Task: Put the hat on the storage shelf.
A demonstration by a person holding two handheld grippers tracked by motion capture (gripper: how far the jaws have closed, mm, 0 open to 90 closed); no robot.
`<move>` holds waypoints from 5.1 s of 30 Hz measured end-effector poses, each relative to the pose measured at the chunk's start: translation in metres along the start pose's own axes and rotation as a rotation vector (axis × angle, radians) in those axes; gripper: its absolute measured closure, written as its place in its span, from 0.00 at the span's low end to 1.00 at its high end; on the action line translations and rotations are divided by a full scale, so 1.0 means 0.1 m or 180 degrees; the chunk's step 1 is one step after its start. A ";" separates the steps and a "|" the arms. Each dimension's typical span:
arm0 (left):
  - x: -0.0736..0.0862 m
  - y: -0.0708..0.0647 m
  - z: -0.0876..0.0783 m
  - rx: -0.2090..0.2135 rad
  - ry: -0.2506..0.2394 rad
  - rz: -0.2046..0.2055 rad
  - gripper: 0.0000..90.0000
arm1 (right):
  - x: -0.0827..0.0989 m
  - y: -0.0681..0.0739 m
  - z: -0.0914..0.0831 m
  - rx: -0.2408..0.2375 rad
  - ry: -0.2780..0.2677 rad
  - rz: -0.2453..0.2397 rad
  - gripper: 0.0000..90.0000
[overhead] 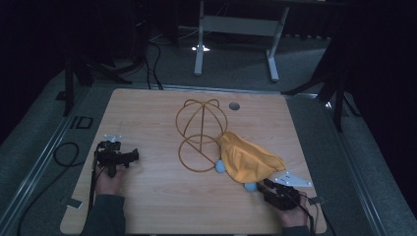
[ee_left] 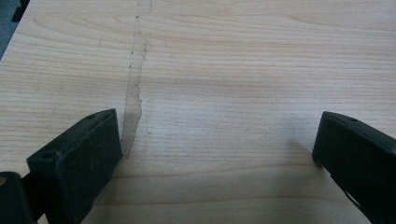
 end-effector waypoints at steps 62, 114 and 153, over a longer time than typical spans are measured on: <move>0.00 0.00 0.00 0.0002 -0.0002 0.0002 0.01 | -0.90 0.42 -0.20 -0.0518 -0.0600 -0.0279 0.87; 0.00 0.00 0.00 0.0004 -0.0005 -0.0013 0.01 | -1.17 -0.18 -0.30 0.0270 0.0187 -0.0444 0.68; 0.00 0.00 0.00 0.0004 -0.0005 -0.0012 0.01 | -1.97 -0.29 -0.16 0.0585 0.1592 -0.1497 0.80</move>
Point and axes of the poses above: each handheld gripper's, and its own axes: z roughly forward along the jaws, x roughly out of its underside, y roughly to its left, the point moved 3 cm from there along z, roughly forward along the jaws, and after that the axes turned 15 degrees about z, right-handed, at the moved point
